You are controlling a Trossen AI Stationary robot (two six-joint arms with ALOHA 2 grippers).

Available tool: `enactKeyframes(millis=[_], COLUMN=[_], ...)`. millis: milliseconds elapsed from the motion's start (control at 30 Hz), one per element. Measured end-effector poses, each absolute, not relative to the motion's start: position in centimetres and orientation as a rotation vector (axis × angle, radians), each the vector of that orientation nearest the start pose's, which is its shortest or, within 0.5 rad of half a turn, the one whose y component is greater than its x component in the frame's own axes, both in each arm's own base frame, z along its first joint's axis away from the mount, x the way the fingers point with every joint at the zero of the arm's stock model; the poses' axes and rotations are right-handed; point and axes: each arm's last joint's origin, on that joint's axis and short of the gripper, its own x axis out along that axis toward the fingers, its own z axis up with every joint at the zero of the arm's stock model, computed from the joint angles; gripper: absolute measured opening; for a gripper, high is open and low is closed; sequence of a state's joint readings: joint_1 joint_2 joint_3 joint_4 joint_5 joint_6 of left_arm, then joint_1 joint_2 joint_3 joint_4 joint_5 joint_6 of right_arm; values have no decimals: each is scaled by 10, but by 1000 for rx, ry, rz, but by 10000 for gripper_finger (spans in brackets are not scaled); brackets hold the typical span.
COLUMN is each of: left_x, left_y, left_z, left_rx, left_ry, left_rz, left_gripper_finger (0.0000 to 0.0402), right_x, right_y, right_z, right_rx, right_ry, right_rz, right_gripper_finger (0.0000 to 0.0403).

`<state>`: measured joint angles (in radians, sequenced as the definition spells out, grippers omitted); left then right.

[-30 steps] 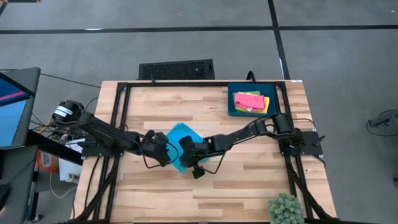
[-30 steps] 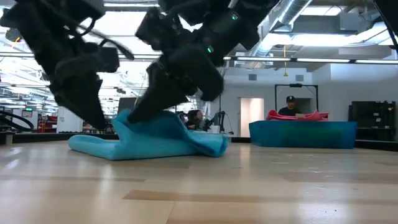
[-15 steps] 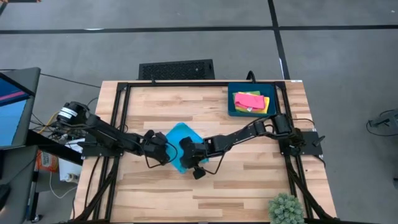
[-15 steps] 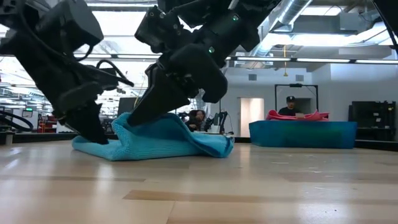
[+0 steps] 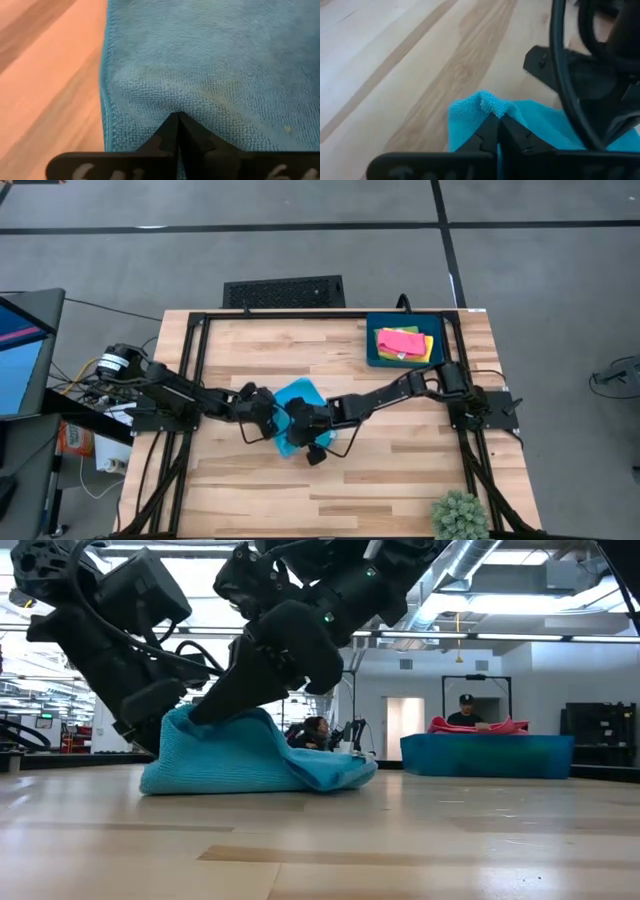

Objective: Fold microfiber towels
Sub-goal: Fold the light blue microfiber towel

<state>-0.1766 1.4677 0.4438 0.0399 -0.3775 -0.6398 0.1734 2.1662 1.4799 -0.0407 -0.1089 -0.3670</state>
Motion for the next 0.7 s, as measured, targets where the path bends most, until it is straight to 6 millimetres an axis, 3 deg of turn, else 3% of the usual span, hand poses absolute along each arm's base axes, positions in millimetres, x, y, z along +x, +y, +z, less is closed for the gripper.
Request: enactKeyframes(millis=[500, 700], left_x=[227, 231], left_y=[-24, -21], left_z=[114, 139], left_rx=[-196, -200], left_ry=[851, 832], left_rz=[450, 560], left_gripper_finger=[1, 1], right_x=[467, 471], right_y=[67, 59], right_z=[154, 138], right_rx=[-347, -315], right_ry=[596, 619], right_rz=[427, 409], right_gripper_finger=[36, 36])
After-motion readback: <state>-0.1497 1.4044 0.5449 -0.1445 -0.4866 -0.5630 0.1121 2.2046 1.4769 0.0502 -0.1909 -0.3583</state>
